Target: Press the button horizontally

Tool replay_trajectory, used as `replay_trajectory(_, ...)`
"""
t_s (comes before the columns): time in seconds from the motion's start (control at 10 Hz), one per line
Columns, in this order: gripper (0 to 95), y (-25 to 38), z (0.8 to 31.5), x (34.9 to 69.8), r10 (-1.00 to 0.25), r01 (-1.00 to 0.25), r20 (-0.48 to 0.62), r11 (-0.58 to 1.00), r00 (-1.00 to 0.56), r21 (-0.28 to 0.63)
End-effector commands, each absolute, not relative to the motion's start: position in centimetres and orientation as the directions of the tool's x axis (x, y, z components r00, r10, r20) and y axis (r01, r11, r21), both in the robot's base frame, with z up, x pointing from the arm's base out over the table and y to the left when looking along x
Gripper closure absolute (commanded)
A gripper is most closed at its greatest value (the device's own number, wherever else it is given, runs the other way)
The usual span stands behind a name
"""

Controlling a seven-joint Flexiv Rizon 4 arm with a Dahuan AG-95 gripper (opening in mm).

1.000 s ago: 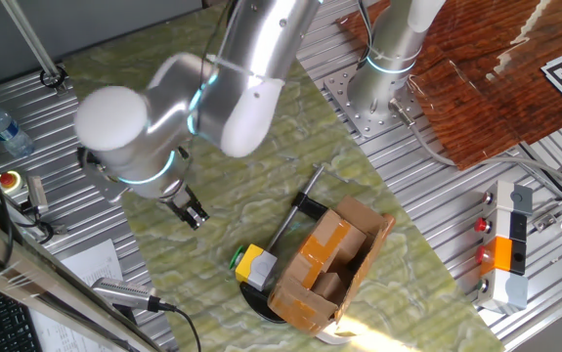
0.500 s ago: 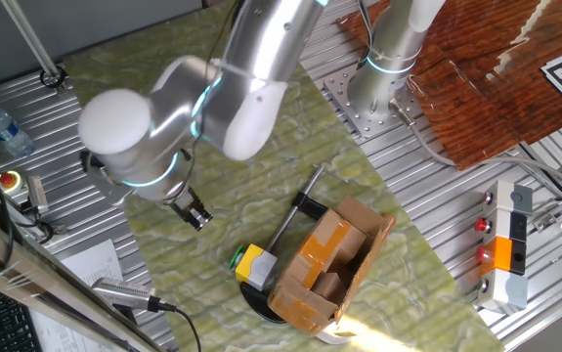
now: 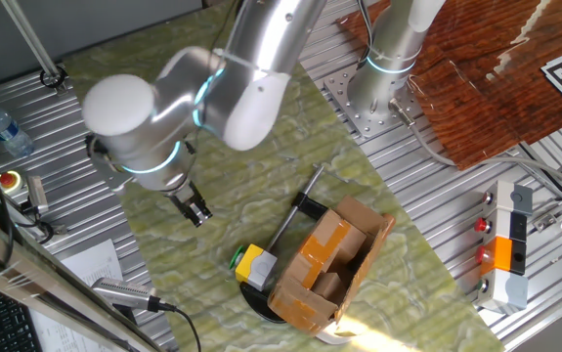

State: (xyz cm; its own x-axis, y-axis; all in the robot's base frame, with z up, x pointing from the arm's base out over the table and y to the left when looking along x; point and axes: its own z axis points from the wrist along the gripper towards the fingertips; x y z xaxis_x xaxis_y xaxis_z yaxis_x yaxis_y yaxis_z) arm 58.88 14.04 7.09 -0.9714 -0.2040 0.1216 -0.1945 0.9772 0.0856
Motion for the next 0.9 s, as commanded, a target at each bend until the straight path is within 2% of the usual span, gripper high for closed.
replay_trajectory(0.1, 95.0, 14.0, 7.2, 58.7, -0.231, -0.22, 0.103, 0.969, -0.968, 0.111)
replay_trajectory(0.3, 95.0, 14.0, 7.2, 58.7, -0.231, -0.223, 0.116, 0.971, -0.966, 0.082)
replay_trajectory(0.4, 95.0, 14.0, 7.2, 58.7, -0.215, -0.215, 0.122, 0.976, -0.969, 0.013)
replay_trajectory(0.6, 95.0, 14.5, 6.9, 58.5, -0.224, -0.221, 0.114, 0.975, -0.968, 0.035)
replay_trajectory(0.9, 95.0, 15.5, 6.2, 58.2, -0.229, -0.216, 0.106, 0.969, -0.968, 0.122)
